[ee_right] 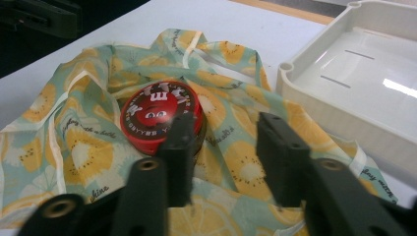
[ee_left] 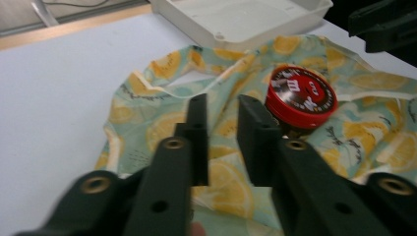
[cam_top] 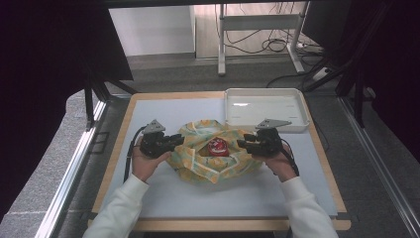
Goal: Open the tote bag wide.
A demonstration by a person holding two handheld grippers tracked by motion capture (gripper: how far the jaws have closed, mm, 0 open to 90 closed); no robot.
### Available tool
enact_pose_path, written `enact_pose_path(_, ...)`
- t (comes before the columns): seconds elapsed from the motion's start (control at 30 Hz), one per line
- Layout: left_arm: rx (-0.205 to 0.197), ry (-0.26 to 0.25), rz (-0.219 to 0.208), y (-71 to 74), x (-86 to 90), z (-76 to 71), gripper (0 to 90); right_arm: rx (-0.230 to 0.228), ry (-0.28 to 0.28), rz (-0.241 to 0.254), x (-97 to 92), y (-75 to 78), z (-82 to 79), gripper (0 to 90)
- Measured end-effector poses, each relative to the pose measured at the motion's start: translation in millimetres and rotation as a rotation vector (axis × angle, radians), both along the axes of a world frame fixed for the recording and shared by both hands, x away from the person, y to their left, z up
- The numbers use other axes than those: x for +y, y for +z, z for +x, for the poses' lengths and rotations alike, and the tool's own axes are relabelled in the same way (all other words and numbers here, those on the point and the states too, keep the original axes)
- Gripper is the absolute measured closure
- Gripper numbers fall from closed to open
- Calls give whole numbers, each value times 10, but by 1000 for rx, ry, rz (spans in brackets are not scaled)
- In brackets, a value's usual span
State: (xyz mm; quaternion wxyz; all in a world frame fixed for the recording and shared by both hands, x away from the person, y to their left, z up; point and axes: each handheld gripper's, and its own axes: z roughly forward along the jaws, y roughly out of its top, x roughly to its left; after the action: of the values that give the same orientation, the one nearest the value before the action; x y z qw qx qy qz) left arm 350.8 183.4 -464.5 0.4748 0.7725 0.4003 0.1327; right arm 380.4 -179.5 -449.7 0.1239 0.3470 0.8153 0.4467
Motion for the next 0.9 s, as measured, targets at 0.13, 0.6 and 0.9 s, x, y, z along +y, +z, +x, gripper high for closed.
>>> enact_pose_path(0.13,10,-20,-1,0,-44,-21,884,12,18,-5,-2,-11,10,733)
enact_pose_path(0.6,35,-111,0,19,-329,-75,900,17,52,-15,19,-11,4,889)
enact_pose_path(0.9,75,-148,47,-81,-490,-59,900,19,57,-27,69,-30,9,888)
